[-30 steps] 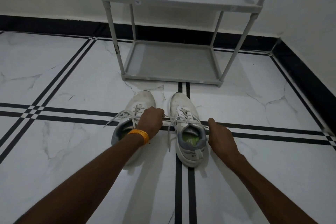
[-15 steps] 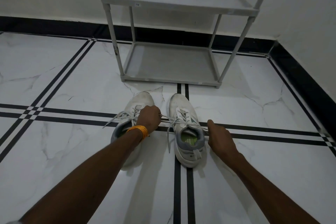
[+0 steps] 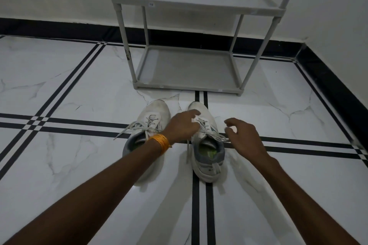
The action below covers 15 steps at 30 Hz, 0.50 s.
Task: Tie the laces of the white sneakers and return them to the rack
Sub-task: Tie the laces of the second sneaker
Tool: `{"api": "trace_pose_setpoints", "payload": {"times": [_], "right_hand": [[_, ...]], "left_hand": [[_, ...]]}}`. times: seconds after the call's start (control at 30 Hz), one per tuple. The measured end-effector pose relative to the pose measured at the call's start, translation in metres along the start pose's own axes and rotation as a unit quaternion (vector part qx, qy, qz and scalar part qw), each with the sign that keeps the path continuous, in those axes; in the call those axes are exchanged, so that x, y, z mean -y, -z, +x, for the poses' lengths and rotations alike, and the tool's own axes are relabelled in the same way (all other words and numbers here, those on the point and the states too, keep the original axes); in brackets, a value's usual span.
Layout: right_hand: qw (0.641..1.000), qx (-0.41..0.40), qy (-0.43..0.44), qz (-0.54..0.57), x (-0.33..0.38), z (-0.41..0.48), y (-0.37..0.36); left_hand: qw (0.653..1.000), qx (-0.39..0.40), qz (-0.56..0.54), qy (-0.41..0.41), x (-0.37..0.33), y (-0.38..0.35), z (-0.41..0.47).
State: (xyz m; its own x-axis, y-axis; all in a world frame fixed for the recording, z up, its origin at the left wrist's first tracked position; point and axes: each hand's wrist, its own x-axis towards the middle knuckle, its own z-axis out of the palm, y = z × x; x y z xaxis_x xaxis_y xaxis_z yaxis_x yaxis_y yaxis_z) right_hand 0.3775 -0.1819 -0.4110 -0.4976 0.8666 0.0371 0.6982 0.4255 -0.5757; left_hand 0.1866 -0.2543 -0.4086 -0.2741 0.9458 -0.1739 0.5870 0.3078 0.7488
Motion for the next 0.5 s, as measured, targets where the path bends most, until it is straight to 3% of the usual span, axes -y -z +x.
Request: {"api": "trace_pose_setpoints", "payload": {"times": [0.13, 0.23, 0.37, 0.43, 0.5], "right_hand": [[0.983, 0.101, 0.05, -0.142, 0.016, -0.004, -0.017], [0.972, 0.081, 0.045, -0.215, 0.011, -0.005, -0.026], [0.984, 0.019, 0.038, -0.173, 0.007, -0.014, -0.032], [0.992, 0.018, 0.027, -0.121, 0.007, -0.015, -0.03], [0.989, 0.037, 0.037, -0.14, 0.01, -0.017, -0.029]], "left_hand": [[0.989, 0.007, 0.127, -0.079, 0.009, -0.039, -0.005], [0.988, -0.084, 0.114, -0.065, 0.019, -0.056, -0.008], [0.986, -0.152, 0.055, -0.034, 0.023, -0.064, -0.009], [0.987, -0.149, 0.059, -0.029, 0.023, -0.062, -0.007], [0.986, -0.135, 0.092, -0.032, 0.024, -0.062, -0.006]]}}
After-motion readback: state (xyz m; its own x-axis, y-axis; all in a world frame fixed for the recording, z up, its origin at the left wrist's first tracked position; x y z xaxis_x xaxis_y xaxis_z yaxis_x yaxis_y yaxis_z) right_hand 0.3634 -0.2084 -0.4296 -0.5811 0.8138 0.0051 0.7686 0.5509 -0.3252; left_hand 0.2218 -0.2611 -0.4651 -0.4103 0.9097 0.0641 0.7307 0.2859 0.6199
